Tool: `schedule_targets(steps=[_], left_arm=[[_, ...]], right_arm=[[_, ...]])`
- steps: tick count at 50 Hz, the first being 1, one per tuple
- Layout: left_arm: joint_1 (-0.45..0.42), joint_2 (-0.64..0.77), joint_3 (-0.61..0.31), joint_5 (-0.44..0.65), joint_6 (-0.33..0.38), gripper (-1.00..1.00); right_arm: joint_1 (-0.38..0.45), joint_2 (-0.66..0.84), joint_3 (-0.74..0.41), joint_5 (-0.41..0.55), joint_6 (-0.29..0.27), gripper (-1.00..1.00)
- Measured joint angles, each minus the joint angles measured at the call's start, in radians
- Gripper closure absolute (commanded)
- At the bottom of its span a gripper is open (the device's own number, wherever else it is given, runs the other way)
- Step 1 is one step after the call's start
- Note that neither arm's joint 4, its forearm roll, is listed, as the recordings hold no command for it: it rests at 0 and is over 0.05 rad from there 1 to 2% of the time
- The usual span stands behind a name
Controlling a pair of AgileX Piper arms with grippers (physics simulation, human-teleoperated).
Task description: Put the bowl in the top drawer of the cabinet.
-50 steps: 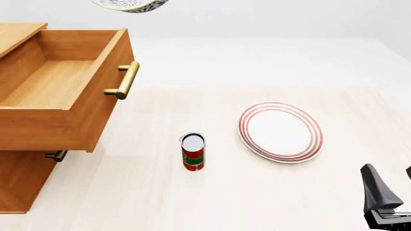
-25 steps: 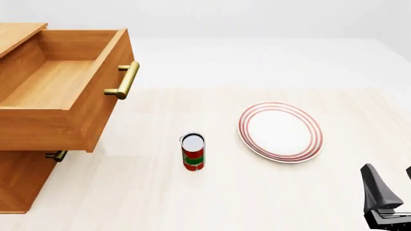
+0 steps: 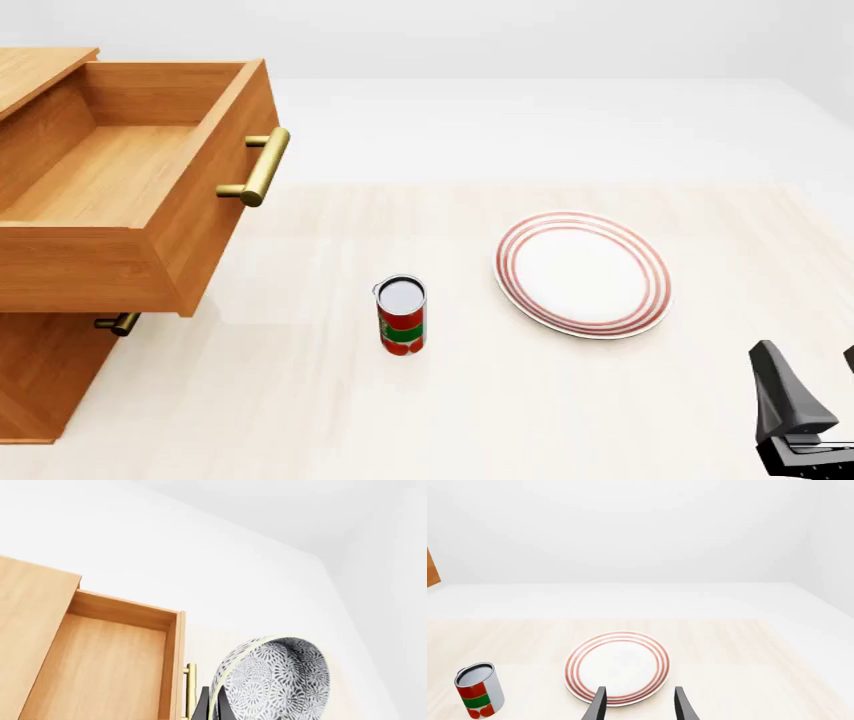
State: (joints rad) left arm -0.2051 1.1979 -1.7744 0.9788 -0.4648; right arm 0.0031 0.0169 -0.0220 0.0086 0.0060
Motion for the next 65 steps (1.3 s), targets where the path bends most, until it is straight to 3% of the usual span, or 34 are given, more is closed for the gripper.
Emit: schedule_targets(steps=[27,65], left_arm=[[0.108,-0.007,0.045,0.005,0.009,1.0],[0.195,-0.015,0.158,-0.002,0.035,1.0]], right_arm=[[0.0,0.0,0.0,0.0,0.0,-1.0],[0.0,0.0,0.0,0.0,0.0,-1.0]])
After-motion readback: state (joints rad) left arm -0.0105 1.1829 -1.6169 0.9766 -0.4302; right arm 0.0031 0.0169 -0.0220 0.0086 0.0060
